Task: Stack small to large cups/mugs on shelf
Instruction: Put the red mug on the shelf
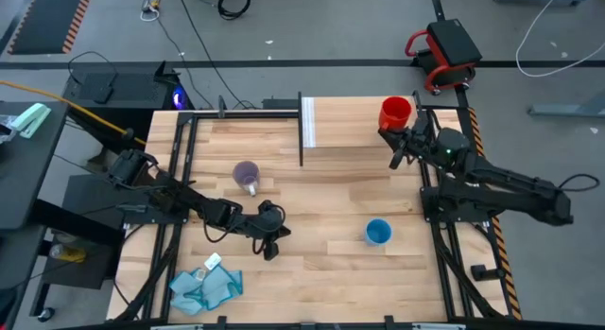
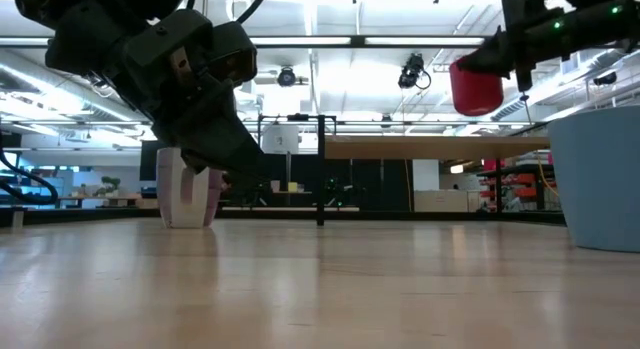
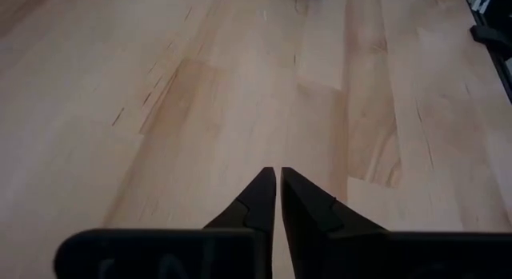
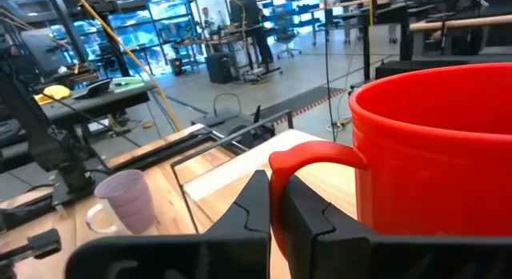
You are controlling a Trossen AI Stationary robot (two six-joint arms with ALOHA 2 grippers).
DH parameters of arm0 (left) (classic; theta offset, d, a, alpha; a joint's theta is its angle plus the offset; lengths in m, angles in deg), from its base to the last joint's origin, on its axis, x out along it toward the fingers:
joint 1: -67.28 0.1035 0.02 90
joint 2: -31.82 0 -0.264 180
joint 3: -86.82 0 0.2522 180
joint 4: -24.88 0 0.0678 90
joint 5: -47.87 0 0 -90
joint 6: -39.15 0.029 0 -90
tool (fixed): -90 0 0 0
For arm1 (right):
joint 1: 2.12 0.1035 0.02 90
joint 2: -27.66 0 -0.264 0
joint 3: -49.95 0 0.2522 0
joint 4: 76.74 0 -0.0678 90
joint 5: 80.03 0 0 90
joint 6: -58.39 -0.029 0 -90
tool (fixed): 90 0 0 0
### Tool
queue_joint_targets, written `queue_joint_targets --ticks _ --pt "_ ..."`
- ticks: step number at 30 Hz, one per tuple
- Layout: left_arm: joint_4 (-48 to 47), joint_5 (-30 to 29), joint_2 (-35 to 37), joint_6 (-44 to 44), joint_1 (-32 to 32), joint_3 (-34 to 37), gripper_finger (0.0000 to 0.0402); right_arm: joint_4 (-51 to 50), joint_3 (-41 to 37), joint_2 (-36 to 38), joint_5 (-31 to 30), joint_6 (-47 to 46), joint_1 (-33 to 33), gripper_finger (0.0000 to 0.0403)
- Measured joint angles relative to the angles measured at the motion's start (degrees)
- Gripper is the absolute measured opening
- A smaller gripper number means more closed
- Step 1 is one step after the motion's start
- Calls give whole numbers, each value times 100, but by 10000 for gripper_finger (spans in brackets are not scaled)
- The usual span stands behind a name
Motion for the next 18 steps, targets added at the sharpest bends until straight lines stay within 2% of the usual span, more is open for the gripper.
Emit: queue_joint_targets --ticks 6,9,18 --pt "0 -7 0 -2 0 0 35 992 -794 -1 578 -204 -626 12" --pt "2 -9 0 -2 0 0 36 1415 -1123 0 673 -173 -811 12" --pt "7 -38 0 70 0 0 29 1488 -1352 4 1013 51 -1321 12"
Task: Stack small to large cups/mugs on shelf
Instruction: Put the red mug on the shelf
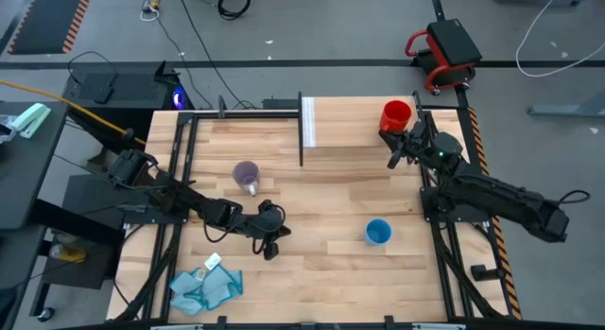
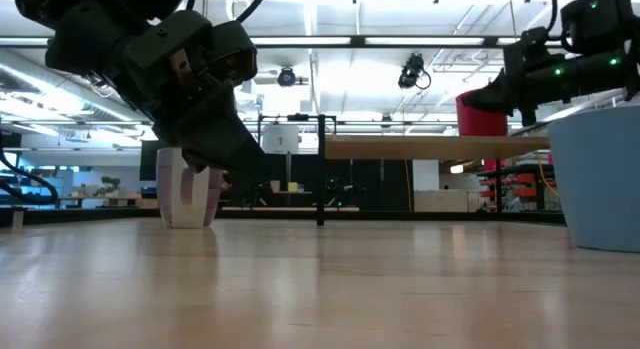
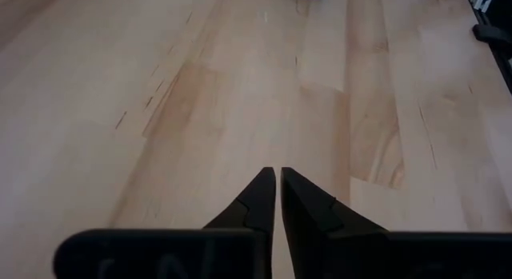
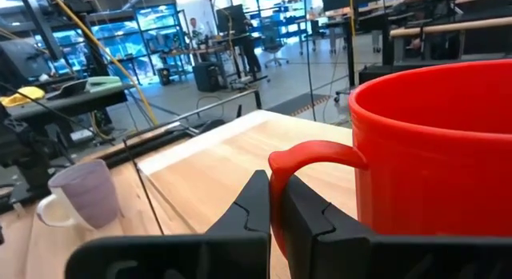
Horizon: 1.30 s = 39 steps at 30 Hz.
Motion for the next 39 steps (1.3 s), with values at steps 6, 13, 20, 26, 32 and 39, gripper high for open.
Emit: queue_joint_targets --ticks 6,13,20,26,32,39 --pt "-2 -12 0 15 57 0 38 -6 0 -2 147 -17 -55 17" --pt "-3 -12 0 17 166 0 39 -53 -4 -9 96 -191 -55 85" --pt "-4 -12 0 17 198 0 38 -47 146 -8 -63 -391 -51 115" --pt "-4 -10 0 20 199 0 40 -219 166 -5 -179 -629 -33 117" --pt "-4 -12 0 22 199 0 42 -559 168 -4 -404 -739 77 117" --pt "-7 -12 0 68 199 0 40 -664 168 12 -1289 -720 558 116"
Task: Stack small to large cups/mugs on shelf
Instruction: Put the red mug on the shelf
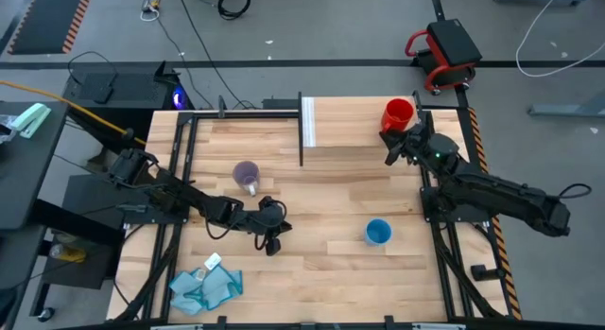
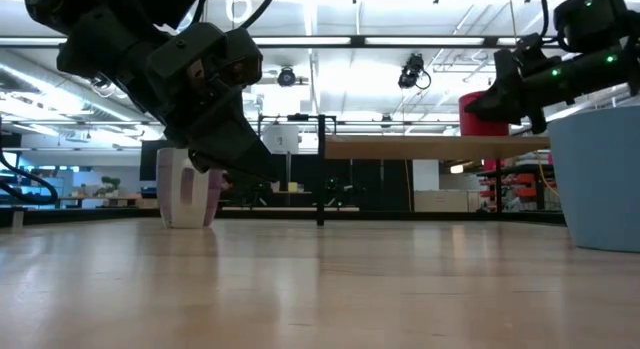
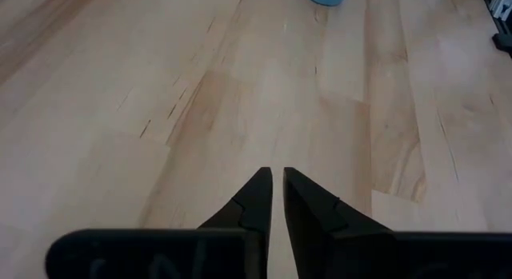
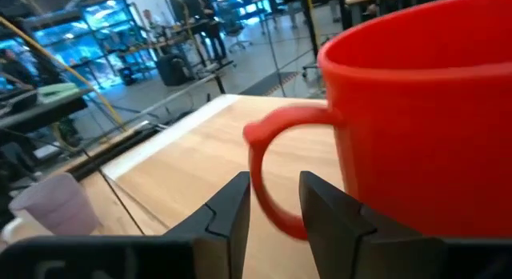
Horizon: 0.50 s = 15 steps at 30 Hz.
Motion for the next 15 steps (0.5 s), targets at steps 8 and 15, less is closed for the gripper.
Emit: queue_joint_targets --ticks 8,15 --pt "0 0 0 12 0 0 44 -32 0 1 -1204 191 846 116" --pt "0 0 0 11 0 0 44 -80 0 1 -2108 277 1574 116"
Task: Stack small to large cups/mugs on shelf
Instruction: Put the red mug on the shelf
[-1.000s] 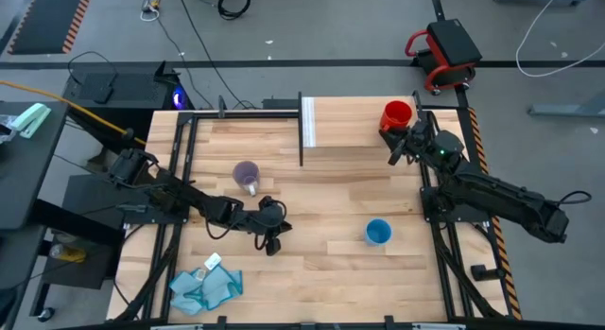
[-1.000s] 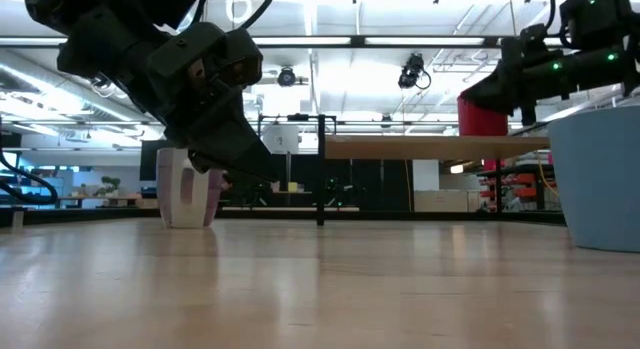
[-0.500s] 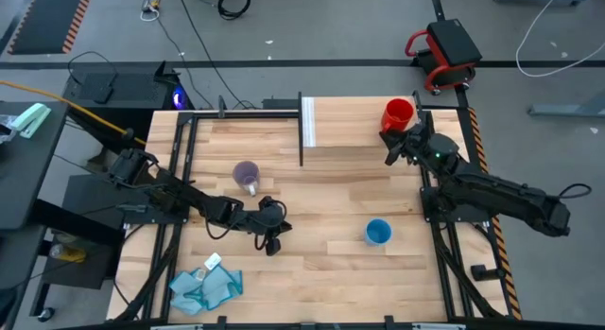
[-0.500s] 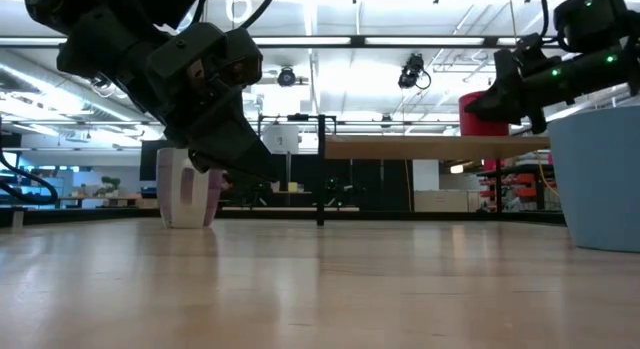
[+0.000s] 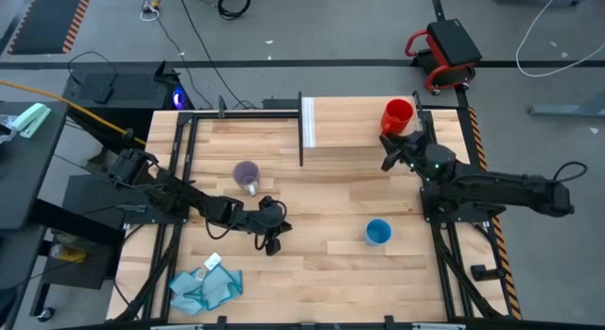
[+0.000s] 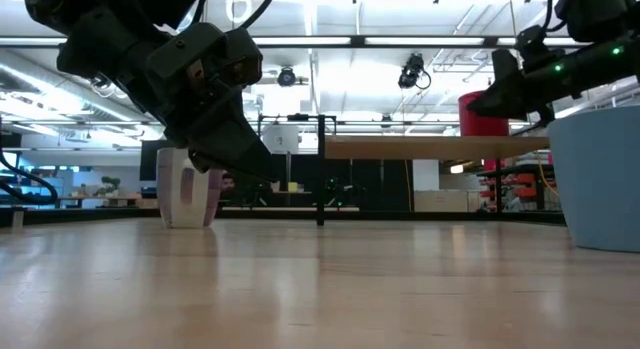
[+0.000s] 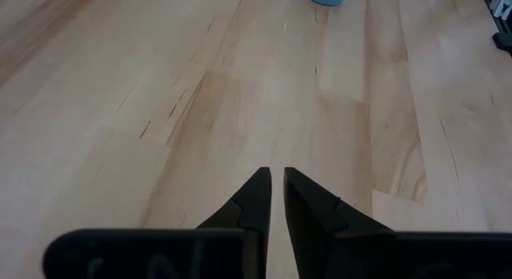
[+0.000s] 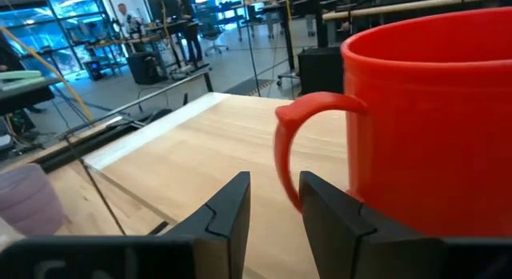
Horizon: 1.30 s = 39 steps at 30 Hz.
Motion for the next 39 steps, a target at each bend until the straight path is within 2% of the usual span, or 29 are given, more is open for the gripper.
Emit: queue_joint_targets --ticks 10,23,29,34,37,39 --pt "-2 0 0 -2 0 0 48 -45 0 -2 -1254 -75 990 116" --pt "-20 -40 0 -15 68 0 50 -291 0 -9 -3763 -256 2522 105" --pt "-37 -66 0 -13 145 0 50 -14 18 -11 -4320 -75 3219 85" --pt "-39 -66 0 -13 207 0 52 4 668 -228 -4484 417 3733 48" --pt "-40 -66 0 -12 225 0 52 -206 1319 -660 -4631 835 3906 13" --pt "-39 -66 0 -11 225 0 52 -577 1826 -1024 -4664 867 3936 7"
